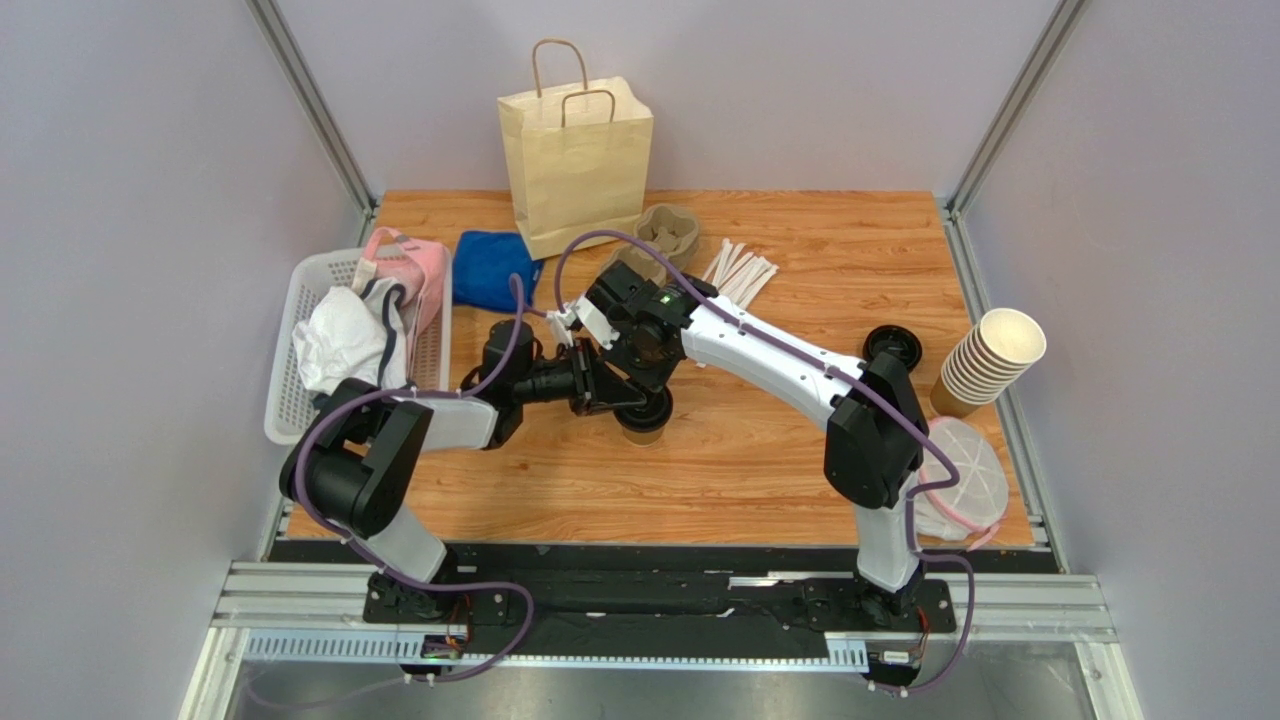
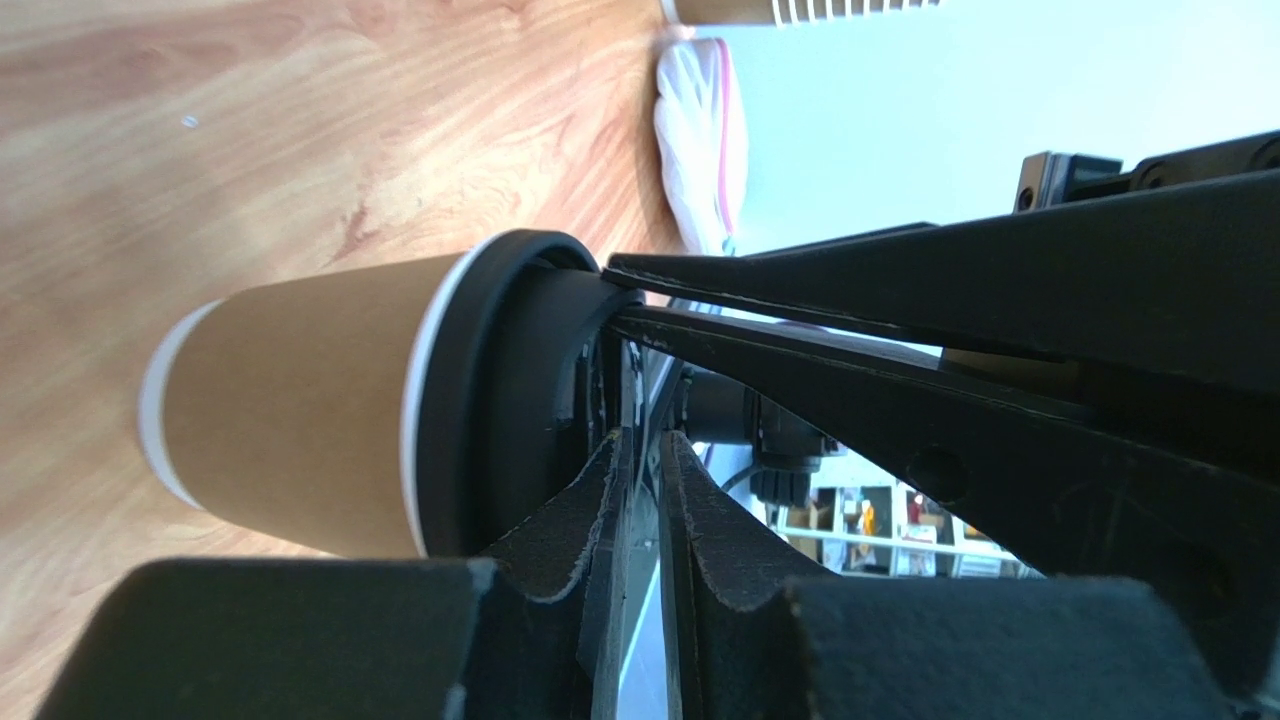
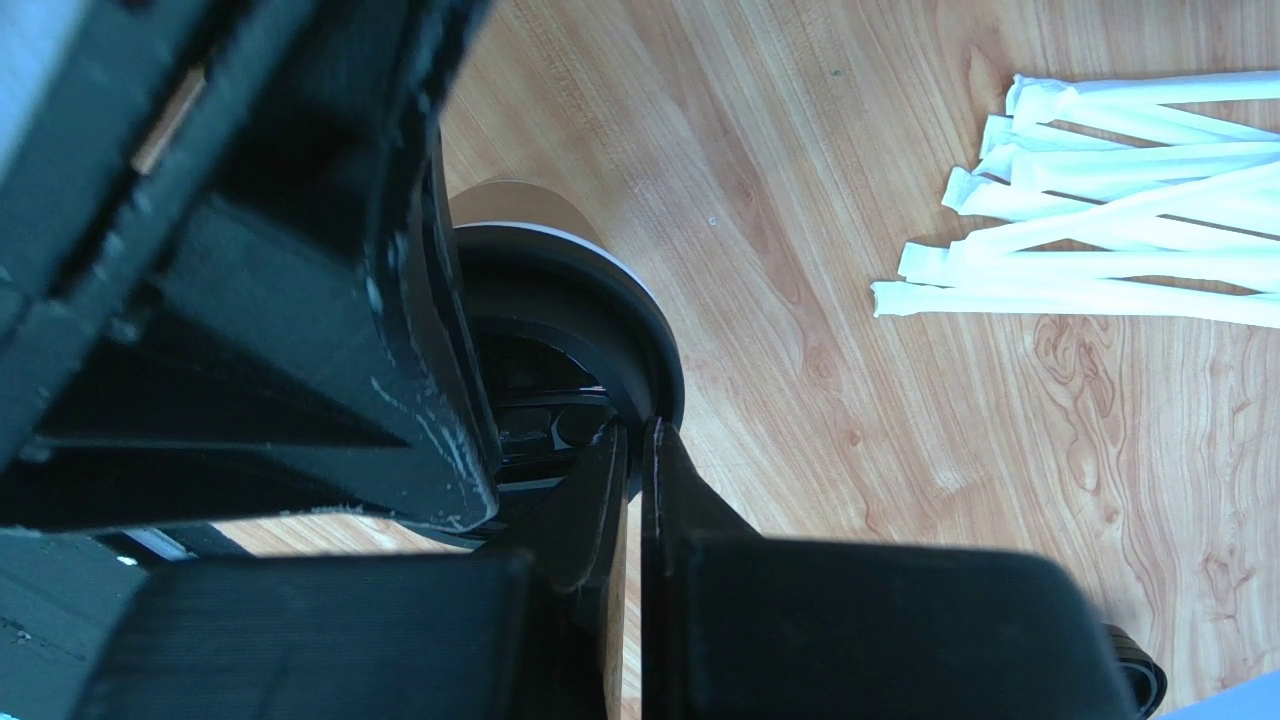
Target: Pack the takeout coffee
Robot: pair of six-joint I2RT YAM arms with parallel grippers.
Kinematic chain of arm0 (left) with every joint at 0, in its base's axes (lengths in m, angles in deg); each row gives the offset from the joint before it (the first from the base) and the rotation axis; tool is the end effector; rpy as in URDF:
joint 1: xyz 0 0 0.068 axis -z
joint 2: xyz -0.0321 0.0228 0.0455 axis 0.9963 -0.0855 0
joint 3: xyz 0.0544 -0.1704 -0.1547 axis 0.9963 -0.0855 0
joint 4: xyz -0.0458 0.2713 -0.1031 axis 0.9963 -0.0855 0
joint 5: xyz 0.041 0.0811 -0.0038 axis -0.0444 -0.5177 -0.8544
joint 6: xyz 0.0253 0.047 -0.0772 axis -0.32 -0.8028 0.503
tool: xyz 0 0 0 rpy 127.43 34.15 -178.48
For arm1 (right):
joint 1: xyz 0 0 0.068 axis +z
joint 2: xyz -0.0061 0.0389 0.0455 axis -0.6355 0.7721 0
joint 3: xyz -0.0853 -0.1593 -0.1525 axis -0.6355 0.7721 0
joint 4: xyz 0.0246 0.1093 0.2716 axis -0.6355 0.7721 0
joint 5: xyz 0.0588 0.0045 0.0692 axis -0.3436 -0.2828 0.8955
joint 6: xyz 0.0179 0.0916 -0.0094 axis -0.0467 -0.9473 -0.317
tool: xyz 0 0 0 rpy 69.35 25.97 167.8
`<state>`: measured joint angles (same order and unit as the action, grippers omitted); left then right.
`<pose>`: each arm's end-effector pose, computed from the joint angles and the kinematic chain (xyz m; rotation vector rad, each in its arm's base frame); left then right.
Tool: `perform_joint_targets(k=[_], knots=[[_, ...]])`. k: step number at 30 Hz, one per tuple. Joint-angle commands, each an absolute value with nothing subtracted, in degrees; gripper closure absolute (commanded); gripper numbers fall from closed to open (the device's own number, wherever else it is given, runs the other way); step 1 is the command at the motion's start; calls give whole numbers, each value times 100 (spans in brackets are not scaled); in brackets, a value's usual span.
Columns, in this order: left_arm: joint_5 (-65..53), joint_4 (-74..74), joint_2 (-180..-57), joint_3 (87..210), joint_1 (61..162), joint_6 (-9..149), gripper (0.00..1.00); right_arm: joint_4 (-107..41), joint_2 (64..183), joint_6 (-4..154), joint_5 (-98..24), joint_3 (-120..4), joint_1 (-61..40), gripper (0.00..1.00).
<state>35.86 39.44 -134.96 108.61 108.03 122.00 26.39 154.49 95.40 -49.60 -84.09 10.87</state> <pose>0.2894 -0.1932 0.0891 -0.0651 2.2254 -1.7678 0.2891 0.3369 0.1818 -1.4599 2.3762 0.0354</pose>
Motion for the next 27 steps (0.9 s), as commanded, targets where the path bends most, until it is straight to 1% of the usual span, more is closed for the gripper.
perform_joint_targets(k=[1, 8, 11, 12, 15, 18, 25, 27], knots=[[3464, 4084, -13628, 10997, 10874, 12161, 81, 2634, 15683, 9464, -4808, -8468, 1100, 100], [3227, 3293, -13901, 10998, 10865, 11844, 86, 2634, 15727, 9517, -4852, -8442, 1091, 100], [3174, 3038, -14059, 11050, 10856, 11765, 89, 2626, 15753, 9508, -4817, -8407, 1056, 99], [3148, 2750, -14095, 11085, 10856, 11617, 92, 2626, 15762, 9500, -4799, -8398, 1064, 99], [3042, 2318, -14191, 11165, 10856, 11423, 96, 2626, 15780, 9500, -4764, -8424, 1029, 96], [2963, 2124, -14253, 11165, 10856, 11352, 98, 2669, 15762, 9491, -4677, -8494, 1020, 92], [2937, 1877, -14394, 11331, 10821, 11212, 99, 3003, 15639, 9403, -4158, -8995, 933, 68], [2946, 1851, -14411, 11366, 10830, 11194, 100, 3073, 15551, 9377, -4018, -9118, 880, 65]])
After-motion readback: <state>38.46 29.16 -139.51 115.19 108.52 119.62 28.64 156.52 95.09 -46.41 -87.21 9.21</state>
